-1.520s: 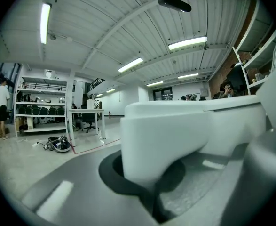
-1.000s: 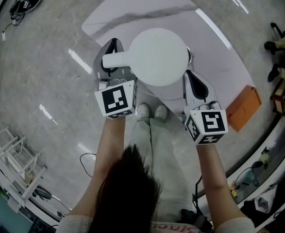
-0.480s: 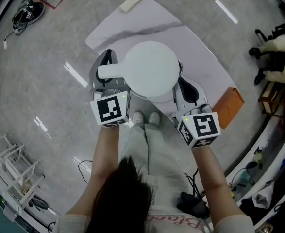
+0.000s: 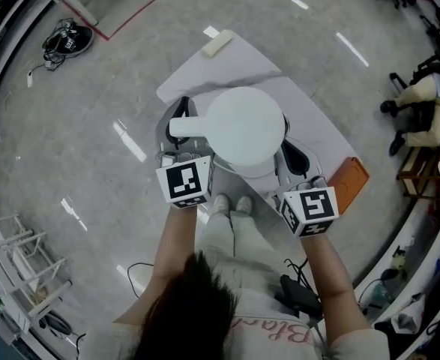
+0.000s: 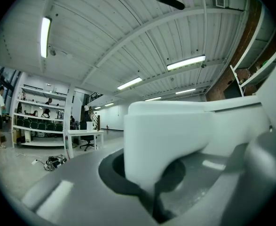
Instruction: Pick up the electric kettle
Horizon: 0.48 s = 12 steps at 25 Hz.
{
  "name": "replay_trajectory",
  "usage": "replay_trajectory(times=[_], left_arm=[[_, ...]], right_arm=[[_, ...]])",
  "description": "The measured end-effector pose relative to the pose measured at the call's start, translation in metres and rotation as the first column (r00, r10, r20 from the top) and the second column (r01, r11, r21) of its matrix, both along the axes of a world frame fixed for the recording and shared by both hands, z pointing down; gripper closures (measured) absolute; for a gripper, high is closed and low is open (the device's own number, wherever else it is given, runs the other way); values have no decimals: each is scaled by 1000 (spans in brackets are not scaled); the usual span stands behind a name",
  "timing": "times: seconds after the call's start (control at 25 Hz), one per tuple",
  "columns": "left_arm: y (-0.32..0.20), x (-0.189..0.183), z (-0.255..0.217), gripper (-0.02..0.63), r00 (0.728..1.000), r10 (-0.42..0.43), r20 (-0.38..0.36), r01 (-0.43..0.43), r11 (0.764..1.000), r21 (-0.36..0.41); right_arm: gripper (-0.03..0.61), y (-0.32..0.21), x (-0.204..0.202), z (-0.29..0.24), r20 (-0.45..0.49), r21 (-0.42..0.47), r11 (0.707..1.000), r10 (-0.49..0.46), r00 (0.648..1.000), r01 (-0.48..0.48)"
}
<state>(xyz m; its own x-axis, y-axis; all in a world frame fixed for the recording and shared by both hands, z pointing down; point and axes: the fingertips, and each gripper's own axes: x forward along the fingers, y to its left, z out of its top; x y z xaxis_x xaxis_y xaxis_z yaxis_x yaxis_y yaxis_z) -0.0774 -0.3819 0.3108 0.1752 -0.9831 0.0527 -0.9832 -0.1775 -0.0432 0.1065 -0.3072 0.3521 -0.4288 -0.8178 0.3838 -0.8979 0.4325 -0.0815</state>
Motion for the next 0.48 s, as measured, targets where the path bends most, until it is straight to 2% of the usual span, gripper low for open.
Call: replay_trajectory(times=[0.16, 0.32, 0.48], left_arm=[[4, 3, -37, 612, 1000, 13, -8, -13, 1000, 9], [8, 2, -76, 611, 1000, 8, -25, -7, 1000, 23], [19, 0, -114, 611, 999, 7, -36, -4, 997, 76]], right_arm=[[558, 6, 2, -38, -1, 28, 1000, 0, 1000, 0], [558, 16, -1, -75, -39, 51, 997, -50, 998, 52], [558, 29, -4, -107, -60, 86, 993, -81, 995, 86]])
